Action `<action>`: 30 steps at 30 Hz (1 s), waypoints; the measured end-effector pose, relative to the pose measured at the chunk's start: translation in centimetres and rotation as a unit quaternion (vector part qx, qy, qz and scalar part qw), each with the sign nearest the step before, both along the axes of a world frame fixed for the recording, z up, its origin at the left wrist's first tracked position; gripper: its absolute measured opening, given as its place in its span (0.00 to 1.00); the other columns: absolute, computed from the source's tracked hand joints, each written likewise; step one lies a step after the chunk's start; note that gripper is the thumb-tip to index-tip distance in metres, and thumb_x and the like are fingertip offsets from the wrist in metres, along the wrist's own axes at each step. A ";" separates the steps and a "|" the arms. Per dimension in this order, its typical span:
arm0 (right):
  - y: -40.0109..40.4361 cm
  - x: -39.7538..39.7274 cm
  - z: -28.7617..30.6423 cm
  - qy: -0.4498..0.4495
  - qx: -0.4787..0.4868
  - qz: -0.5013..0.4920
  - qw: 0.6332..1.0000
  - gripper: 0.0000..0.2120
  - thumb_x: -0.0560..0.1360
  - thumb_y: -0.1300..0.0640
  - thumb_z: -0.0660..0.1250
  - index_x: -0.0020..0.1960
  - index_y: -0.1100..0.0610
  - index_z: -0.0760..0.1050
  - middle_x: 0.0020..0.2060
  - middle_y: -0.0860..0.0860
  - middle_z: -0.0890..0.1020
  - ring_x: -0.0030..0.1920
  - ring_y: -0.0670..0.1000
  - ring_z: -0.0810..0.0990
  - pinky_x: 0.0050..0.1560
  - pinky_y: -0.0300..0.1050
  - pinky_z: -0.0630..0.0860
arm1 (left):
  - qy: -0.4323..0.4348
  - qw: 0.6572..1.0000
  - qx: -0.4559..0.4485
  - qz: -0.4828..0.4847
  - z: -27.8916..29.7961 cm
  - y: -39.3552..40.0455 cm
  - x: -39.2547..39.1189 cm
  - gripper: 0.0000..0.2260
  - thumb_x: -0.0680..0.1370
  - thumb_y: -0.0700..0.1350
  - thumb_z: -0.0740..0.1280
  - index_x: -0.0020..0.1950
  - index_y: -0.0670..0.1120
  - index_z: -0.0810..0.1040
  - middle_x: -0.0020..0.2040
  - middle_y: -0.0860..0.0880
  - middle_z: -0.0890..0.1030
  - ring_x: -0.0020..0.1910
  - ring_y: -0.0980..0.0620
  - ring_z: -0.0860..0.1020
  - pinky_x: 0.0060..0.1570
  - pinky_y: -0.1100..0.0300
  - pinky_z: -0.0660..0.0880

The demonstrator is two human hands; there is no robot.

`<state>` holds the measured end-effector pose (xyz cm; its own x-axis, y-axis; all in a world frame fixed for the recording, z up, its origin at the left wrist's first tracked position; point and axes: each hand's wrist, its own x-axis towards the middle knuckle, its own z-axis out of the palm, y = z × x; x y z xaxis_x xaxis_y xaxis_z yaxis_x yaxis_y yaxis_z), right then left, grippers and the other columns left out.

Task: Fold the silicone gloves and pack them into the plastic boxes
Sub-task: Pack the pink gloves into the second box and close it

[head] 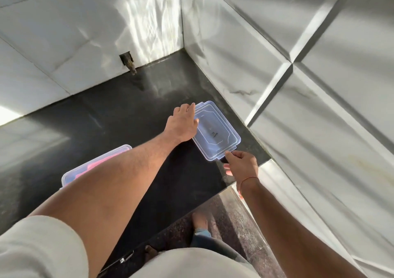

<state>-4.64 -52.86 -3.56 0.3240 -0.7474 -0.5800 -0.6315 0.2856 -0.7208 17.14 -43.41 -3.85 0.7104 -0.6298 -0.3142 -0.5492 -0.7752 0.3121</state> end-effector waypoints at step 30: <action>10.6 9.3 5.6 -0.209 0.055 0.204 0.955 0.25 0.78 0.69 0.63 0.64 0.43 0.83 0.44 0.41 0.88 0.42 0.46 0.89 0.41 0.42 0.82 | 0.076 0.837 -0.384 0.381 11.5 26.8 -0.4 0.20 0.85 0.34 0.60 0.69 0.49 0.86 0.51 0.51 0.90 0.39 0.56 0.89 0.38 0.63 0.85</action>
<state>4.65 -42.29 2.02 0.7953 -0.4511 -0.4049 -0.3710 0.1662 -0.9137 16.69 -16.64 7.63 0.9867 -0.0696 -0.1469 0.1045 -0.4206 0.9012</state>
